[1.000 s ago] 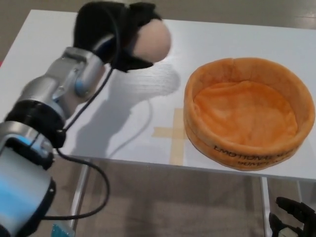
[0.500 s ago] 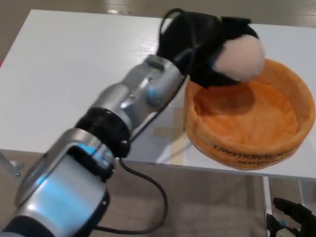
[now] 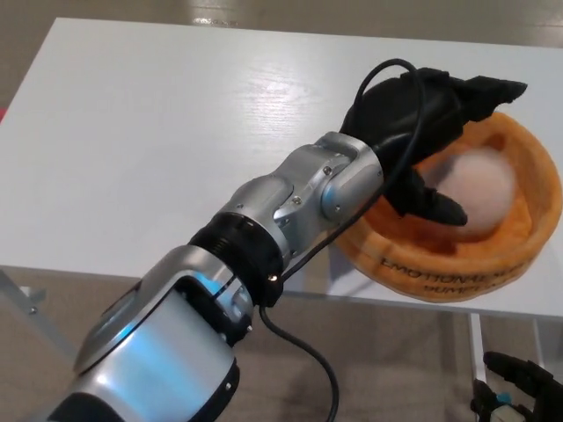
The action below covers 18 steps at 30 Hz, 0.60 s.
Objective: Use the left hand to pick up the pink round toy on the left and place it inside the orange plate on the desk.
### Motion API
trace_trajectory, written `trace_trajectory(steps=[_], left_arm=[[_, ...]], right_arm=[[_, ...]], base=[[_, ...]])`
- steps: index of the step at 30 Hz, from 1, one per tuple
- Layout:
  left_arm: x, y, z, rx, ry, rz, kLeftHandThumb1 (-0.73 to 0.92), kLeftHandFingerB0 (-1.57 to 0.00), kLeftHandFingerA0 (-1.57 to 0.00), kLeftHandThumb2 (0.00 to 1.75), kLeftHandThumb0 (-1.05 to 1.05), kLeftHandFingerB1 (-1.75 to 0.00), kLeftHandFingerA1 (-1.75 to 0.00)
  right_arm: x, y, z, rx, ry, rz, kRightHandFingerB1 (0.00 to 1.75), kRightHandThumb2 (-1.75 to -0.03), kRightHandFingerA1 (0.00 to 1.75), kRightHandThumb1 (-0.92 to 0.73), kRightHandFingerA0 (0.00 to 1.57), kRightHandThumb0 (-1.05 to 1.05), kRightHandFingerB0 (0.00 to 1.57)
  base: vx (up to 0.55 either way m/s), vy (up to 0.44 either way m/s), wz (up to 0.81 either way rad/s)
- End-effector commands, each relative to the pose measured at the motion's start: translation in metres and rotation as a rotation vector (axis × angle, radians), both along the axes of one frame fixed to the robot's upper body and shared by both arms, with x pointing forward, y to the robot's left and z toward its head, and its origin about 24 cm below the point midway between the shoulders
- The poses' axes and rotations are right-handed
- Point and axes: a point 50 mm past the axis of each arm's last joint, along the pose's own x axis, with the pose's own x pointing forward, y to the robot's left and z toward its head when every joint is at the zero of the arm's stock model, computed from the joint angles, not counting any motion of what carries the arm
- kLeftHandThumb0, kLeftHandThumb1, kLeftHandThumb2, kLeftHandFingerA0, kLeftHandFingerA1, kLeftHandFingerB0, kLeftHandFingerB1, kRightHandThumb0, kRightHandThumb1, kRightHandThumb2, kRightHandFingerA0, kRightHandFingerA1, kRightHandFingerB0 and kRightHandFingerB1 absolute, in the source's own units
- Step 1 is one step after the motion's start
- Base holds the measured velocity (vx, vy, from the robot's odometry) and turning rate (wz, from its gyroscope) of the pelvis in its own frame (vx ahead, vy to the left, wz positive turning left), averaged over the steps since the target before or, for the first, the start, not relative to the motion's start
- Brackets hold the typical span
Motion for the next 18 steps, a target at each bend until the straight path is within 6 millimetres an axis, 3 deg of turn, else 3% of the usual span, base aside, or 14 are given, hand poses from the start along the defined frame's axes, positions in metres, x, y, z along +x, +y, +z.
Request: trace_trajectory(steps=[1, 7, 8, 13, 14, 17, 18], left_arm=[[0.002, -0.003, -0.008, 0.144, 0.134, 0.008, 0.44, 0.0, 0.0, 0.9, -0.84, 0.0, -0.06], [0.005, 0.002, -0.002, 0.145, 0.144, 0.015, 0.43, 0.0, 0.0, 0.89, -0.83, 0.0, -0.01], [0.005, 0.003, 0.0, 0.141, 0.142, 0.013, 0.49, 0.0, 0.0, 0.68, -0.99, 0.0, -0.02], [0.006, 0.007, 0.008, 0.105, 0.138, 0.007, 0.46, 0.0, 0.0, 0.69, -0.99, -0.01, 0.0], [0.005, 0.008, 0.012, 0.083, 0.141, -0.005, 0.5, 0.0, 0.0, 0.6, -0.95, -0.02, 0.0], [0.003, 0.013, 0.021, 0.036, 0.151, -0.038, 0.47, 0.0, 0.0, 0.63, -0.95, -0.01, 0.0], [-0.003, 0.016, 0.03, -0.019, 0.121, -0.075, 0.4, 0.0, 0.0, 0.77, -0.66, -0.02, 0.0]], right_arm=[[-0.004, 0.0, -0.003, 0.018, 0.019, -0.01, 0.57, -0.57, 0.84, -0.6, 0.64, -0.24, 0.66], [-0.003, 0.001, -0.003, 0.011, 0.026, -0.006, 0.57, -0.57, 0.8, -0.58, 0.65, -0.22, 0.68], [-0.004, 0.001, -0.004, 0.006, 0.031, -0.002, 0.56, -0.57, 0.78, -0.58, 0.66, -0.21, 0.69], [-0.005, 0.002, -0.004, -0.014, 0.03, 0.018, 0.59, -0.58, 0.75, -0.57, 0.64, -0.17, 0.69], [-0.005, 0.002, -0.004, -0.014, 0.031, 0.02, 0.58, -0.58, 0.89, -0.57, 0.7, -0.2, 0.68], [-0.006, 0.003, -0.005, -0.013, 0.033, 0.02, 0.57, -0.56, 0.85, -0.57, 0.68, -0.17, 0.69], [-0.007, 0.003, -0.006, -0.005, 0.031, 0.012, 0.59, -0.57, 0.76, -0.56, 0.64, -0.16, 0.69]], base=[[0.0, 0.0, 0.0], [0.0, 0.0, 0.0], [0.0, 0.0, 0.0], [0.0, 0.0, 0.0], [0.0, 0.0, 0.0], [0.0, 0.0, 0.0], [0.0, 0.0, 0.0]])
